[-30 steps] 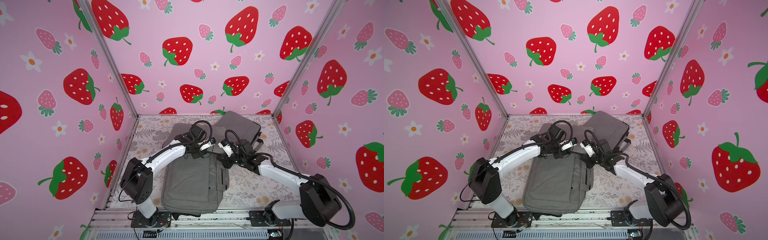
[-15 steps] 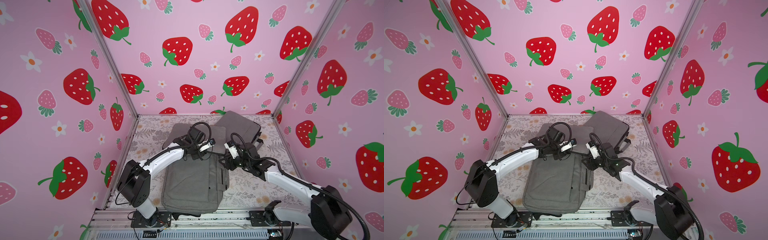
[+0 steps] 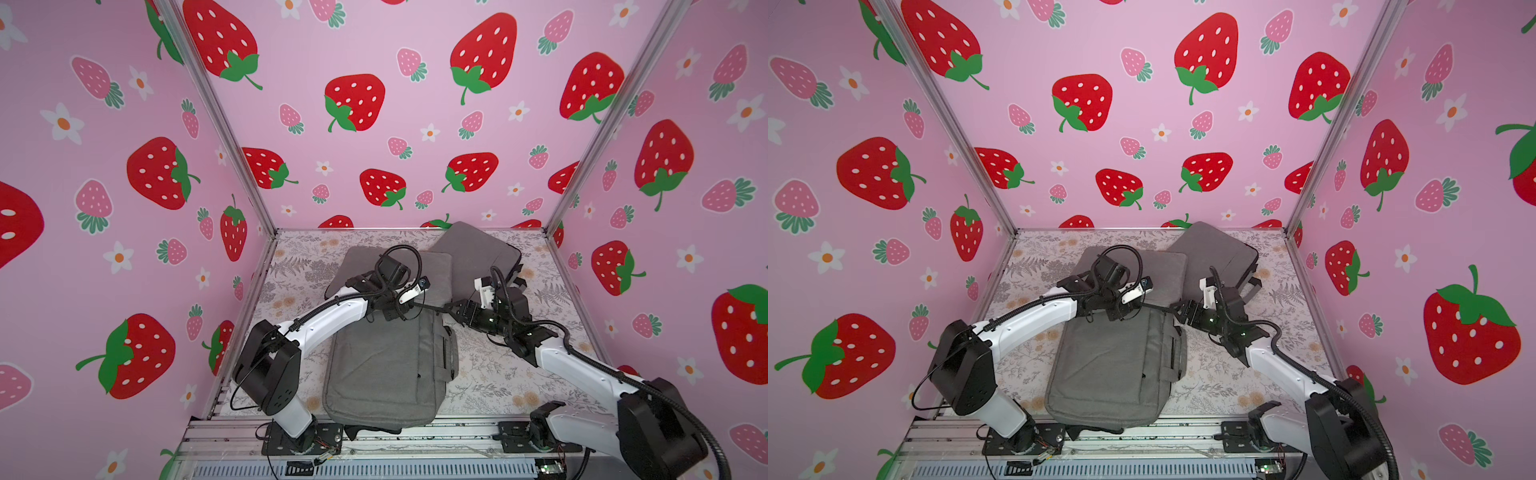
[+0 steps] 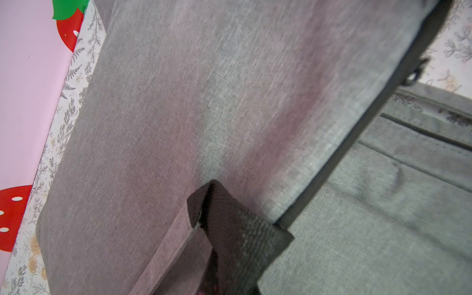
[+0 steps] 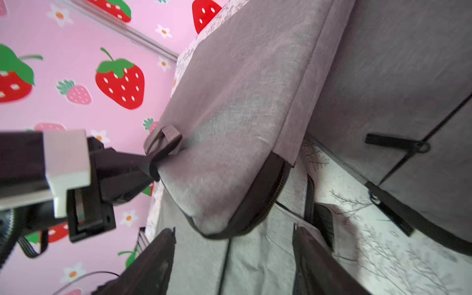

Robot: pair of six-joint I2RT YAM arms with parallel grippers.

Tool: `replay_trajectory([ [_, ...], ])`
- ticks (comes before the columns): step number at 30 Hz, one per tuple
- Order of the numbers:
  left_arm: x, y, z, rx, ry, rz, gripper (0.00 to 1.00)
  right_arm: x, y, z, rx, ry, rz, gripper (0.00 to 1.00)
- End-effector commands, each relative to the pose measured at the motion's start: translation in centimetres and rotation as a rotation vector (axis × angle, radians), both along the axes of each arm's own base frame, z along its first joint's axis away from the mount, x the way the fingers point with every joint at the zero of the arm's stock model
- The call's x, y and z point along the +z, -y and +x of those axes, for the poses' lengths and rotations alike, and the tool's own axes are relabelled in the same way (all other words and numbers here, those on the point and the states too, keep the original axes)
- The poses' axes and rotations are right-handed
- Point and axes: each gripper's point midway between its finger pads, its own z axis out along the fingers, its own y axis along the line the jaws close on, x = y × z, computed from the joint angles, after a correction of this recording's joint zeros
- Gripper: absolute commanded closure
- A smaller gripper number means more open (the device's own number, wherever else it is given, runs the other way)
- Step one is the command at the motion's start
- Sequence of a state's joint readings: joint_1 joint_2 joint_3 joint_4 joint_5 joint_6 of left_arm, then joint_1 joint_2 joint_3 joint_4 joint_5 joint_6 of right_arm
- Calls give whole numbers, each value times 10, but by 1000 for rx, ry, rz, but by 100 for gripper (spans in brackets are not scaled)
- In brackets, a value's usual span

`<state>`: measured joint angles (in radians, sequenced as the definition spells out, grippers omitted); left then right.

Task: Open the zippered laptop bag and take out the laptop
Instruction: Unzip the zipper on the zippered laptop bag.

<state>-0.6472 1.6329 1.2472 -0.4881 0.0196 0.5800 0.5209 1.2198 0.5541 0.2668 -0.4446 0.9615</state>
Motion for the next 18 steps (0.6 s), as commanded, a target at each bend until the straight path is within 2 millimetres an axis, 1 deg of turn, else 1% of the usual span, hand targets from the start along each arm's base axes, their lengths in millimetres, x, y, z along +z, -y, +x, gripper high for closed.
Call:
replay_trajectory([
  [1, 7, 12, -11, -14, -26, -76, 100, 19, -13, 17, -66, -85, 188, 26],
  [4, 5, 13, -13, -4, -37, -85, 100, 13, -19, 23, -79, -139, 224, 30],
  [6, 4, 13, -13, 7, -38, -92, 100, 6, -24, 25, -79, -184, 243, 34],
  [9, 1, 11, -13, 20, -39, -88, 100, 0, -29, 27, -74, -221, 268, 47],
  [10, 0, 10, -13, 24, -42, -87, 100, 3, -31, 29, -67, -221, 282, 54],
  [14, -2, 6, -13, 48, -39, -75, 95, 5, -32, 30, -68, -228, 285, 74],
  [16, -2, 5, -14, 60, -42, -76, 87, 6, -32, 31, -69, -230, 289, 83],
  [18, -3, 4, -15, 78, -46, -73, 80, 8, -33, 32, -71, -239, 298, 87],
])
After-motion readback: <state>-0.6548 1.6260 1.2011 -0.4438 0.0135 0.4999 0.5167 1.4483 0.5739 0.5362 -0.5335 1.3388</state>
